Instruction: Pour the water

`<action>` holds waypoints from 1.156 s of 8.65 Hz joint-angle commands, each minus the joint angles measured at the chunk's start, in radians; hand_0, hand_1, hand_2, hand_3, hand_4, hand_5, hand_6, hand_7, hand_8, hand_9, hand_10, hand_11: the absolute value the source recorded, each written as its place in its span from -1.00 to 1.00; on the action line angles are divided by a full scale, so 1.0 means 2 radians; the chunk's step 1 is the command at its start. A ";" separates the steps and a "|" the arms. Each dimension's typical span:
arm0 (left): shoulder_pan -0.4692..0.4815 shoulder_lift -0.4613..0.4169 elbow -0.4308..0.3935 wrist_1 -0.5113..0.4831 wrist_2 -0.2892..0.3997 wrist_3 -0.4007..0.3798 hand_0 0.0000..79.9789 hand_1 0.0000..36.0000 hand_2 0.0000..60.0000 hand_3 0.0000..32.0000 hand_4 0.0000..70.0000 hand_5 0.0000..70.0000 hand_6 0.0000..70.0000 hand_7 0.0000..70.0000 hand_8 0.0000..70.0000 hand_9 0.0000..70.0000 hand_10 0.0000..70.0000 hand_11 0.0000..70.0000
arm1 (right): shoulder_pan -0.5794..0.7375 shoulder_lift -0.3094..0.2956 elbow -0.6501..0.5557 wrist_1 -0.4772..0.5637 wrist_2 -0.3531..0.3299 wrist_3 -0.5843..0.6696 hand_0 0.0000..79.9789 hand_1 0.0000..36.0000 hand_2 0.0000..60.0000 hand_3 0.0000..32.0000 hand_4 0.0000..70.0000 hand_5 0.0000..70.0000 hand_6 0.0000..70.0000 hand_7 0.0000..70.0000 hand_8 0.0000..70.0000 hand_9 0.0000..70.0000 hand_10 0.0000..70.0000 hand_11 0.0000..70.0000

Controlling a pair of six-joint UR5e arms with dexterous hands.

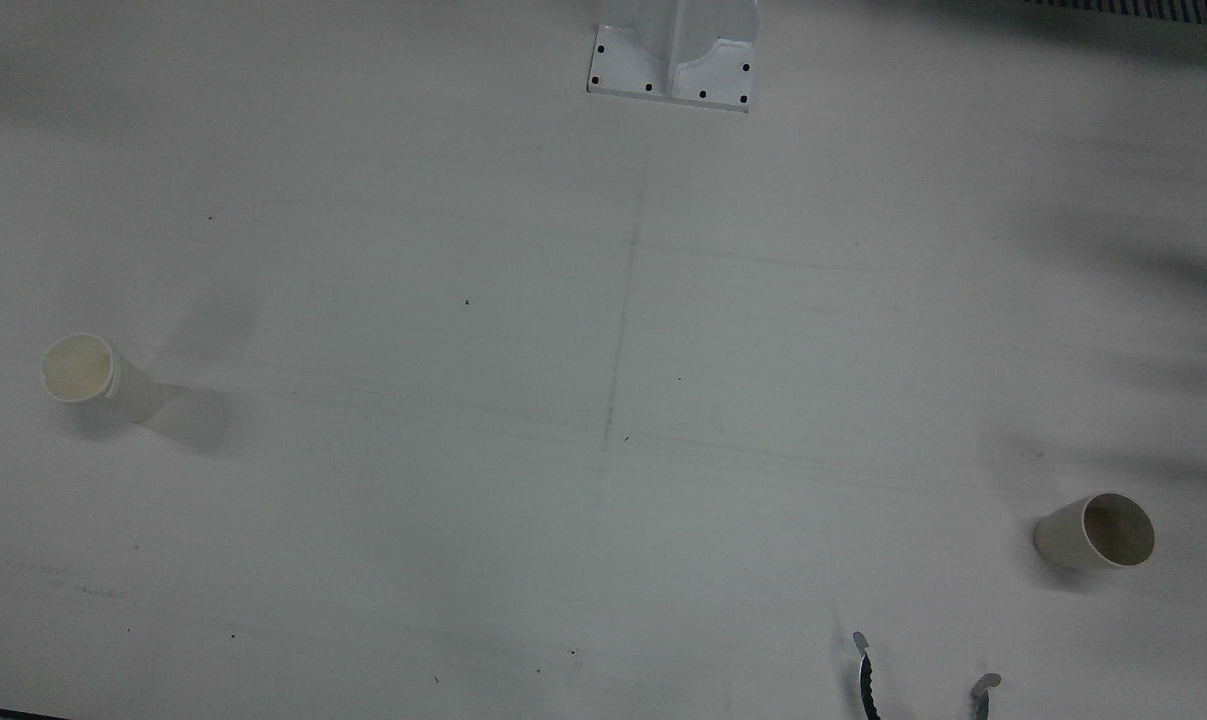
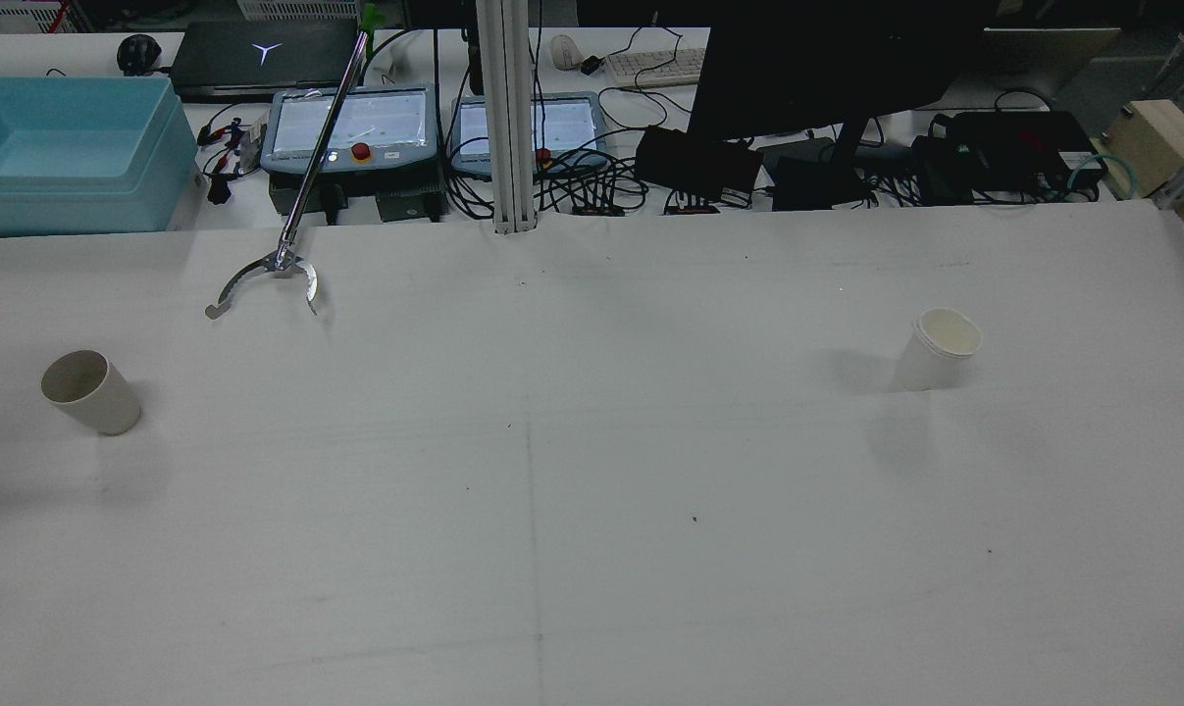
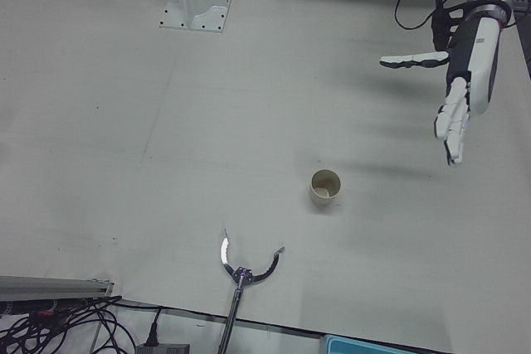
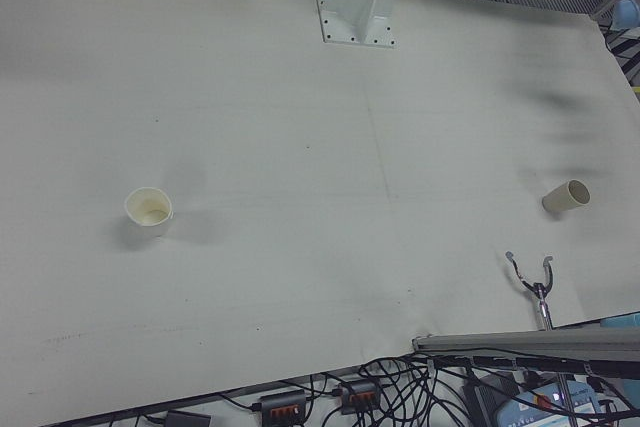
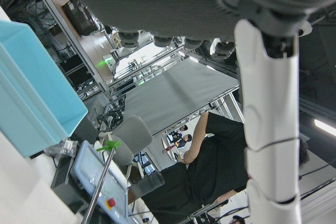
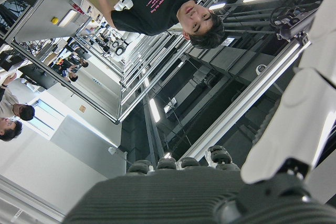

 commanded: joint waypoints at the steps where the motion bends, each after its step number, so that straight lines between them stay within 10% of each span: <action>1: 0.037 -0.001 0.107 -0.050 -0.069 -0.097 0.69 0.22 -1.00 -0.88 -0.66 -0.96 -1.00 -0.95 -1.00 -1.00 -0.96 -0.85 | 0.011 -0.019 0.019 -0.001 -0.004 0.008 0.13 -0.40 -0.75 -1.00 -0.86 -1.00 -1.00 -0.99 -1.00 -0.94 -1.00 -1.00; 6: 0.054 -0.001 0.132 -0.109 -0.105 -0.076 0.58 0.13 -1.00 -0.82 -0.66 -0.99 -1.00 -0.93 -1.00 -1.00 -0.95 -0.84 | 0.017 -0.016 0.055 -0.011 -0.004 0.008 0.15 -0.37 -0.71 -1.00 -0.81 -1.00 -0.95 -0.93 -1.00 -0.93 -1.00 -1.00; 8: 0.085 -0.001 0.131 -0.156 -0.108 -0.014 0.52 -0.01 -1.00 -0.44 -0.66 -1.00 -1.00 -0.96 -1.00 -1.00 -0.94 -0.84 | 0.018 -0.016 0.055 -0.011 -0.004 0.010 0.15 -0.34 -0.69 -1.00 -0.79 -1.00 -0.93 -0.90 -1.00 -0.93 -1.00 -1.00; 10: 0.153 -0.002 0.133 -0.176 -0.192 0.004 0.55 0.06 -1.00 -0.35 -0.66 -1.00 -1.00 -0.95 -1.00 -1.00 -0.95 -0.84 | 0.015 -0.016 0.047 -0.011 -0.003 0.010 0.16 -0.30 -0.66 -1.00 -0.78 -1.00 -0.92 -0.88 -1.00 -0.94 -1.00 -1.00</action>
